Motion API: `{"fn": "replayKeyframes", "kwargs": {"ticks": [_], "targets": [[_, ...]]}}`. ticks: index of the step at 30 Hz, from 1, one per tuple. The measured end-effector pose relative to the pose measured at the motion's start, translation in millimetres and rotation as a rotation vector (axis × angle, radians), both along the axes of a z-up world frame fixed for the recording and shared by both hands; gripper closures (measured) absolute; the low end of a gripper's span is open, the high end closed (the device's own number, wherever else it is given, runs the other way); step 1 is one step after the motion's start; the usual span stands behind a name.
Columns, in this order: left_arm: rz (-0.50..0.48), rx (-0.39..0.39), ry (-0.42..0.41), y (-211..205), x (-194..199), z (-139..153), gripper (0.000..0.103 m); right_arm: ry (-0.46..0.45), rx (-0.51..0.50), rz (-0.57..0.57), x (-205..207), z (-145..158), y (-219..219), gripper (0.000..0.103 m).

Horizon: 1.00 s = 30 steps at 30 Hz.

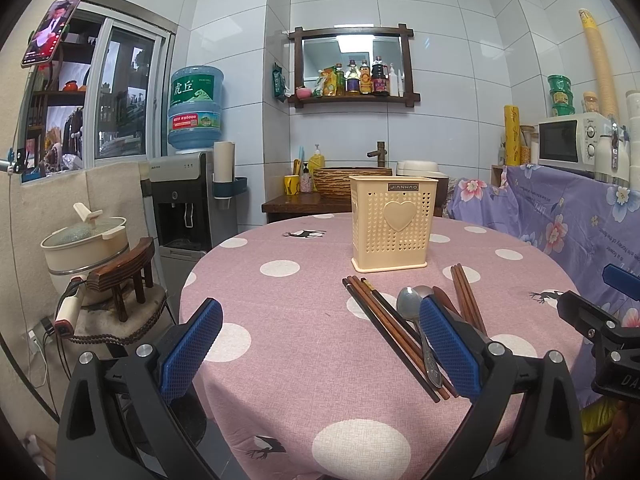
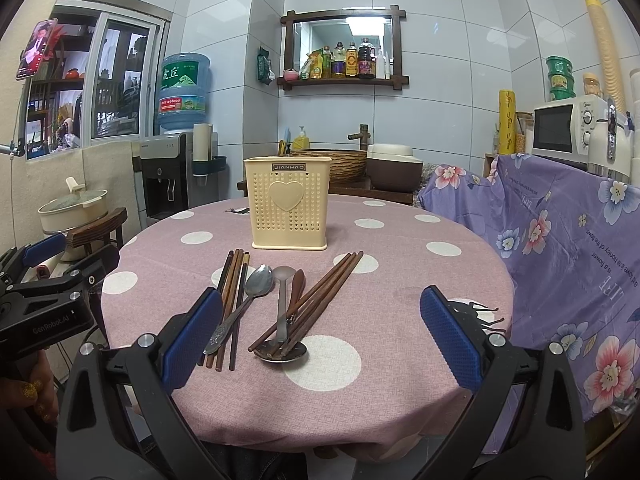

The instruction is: Organize utensils

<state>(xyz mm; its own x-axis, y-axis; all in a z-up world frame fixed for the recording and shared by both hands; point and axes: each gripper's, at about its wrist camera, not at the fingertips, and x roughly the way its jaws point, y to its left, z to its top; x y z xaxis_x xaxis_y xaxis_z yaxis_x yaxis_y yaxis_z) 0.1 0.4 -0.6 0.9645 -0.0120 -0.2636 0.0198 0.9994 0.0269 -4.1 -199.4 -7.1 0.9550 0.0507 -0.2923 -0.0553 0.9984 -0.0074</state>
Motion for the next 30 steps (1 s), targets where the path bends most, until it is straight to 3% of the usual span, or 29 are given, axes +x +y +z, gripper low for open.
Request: {"fn": "replayKeyframes", "kwargs": {"ticks": [23,30], "targets": [[0.000,0.003,0.004,0.2,0.4,-0.2,0.005,0.002,0.002,0.000,0.9,0.3,-0.9,0.005],[0.009,-0.006,0.095,7.7,15.4,-11.7,0.005,0.045,-0.042,-0.037,11.6,-7.2,-0.7,0.005]]}}
